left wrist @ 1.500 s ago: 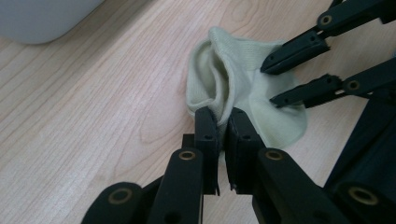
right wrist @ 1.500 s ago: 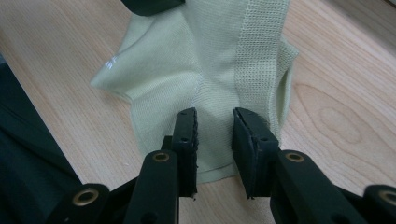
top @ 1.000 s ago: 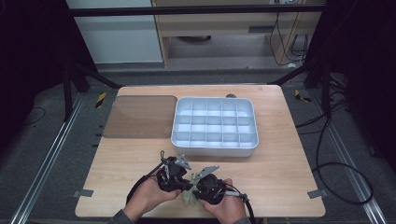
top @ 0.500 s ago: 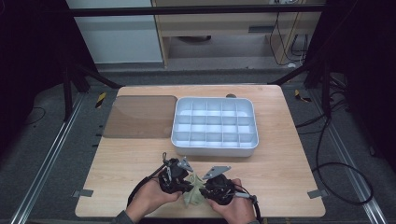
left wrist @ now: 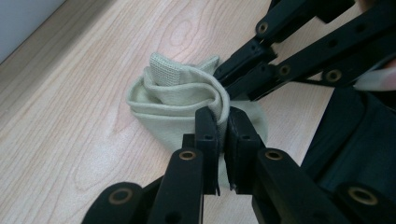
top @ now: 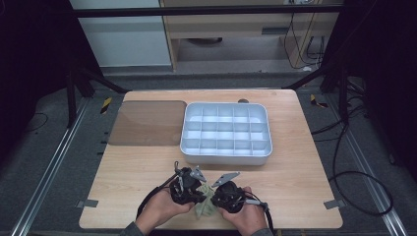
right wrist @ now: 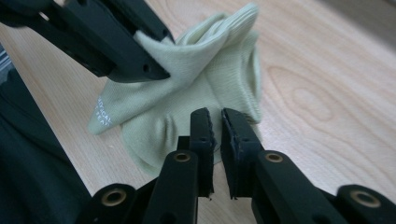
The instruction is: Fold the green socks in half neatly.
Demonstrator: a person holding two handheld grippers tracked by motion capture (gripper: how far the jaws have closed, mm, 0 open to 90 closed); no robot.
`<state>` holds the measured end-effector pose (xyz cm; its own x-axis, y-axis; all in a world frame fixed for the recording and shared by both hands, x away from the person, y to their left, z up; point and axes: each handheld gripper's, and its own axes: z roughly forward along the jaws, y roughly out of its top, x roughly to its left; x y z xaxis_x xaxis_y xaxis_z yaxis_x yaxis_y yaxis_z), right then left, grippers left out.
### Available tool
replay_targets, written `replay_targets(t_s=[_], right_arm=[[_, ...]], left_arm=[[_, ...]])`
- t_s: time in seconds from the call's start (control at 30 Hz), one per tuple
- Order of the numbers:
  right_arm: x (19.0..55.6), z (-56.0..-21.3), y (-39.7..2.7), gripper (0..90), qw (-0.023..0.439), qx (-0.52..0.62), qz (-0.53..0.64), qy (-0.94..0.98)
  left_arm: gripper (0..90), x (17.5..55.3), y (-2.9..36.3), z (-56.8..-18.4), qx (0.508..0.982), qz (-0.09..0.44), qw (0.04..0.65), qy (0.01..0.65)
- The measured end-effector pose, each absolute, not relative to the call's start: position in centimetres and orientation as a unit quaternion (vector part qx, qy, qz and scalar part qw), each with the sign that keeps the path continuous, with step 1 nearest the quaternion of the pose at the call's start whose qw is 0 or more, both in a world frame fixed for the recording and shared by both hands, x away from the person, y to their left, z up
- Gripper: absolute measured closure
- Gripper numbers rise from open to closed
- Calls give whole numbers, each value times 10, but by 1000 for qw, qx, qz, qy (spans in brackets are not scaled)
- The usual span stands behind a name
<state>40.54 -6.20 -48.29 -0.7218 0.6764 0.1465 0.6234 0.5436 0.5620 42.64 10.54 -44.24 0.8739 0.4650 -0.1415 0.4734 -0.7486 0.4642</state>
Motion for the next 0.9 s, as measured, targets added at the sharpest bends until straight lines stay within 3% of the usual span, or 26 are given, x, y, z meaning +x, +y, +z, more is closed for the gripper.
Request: replay_targets(t_s=[0.9], right_arm=[[409,-493,-74,862,5,393,353,849]], left_arm=[[841,421,93,-448,930,-10,267,252]])
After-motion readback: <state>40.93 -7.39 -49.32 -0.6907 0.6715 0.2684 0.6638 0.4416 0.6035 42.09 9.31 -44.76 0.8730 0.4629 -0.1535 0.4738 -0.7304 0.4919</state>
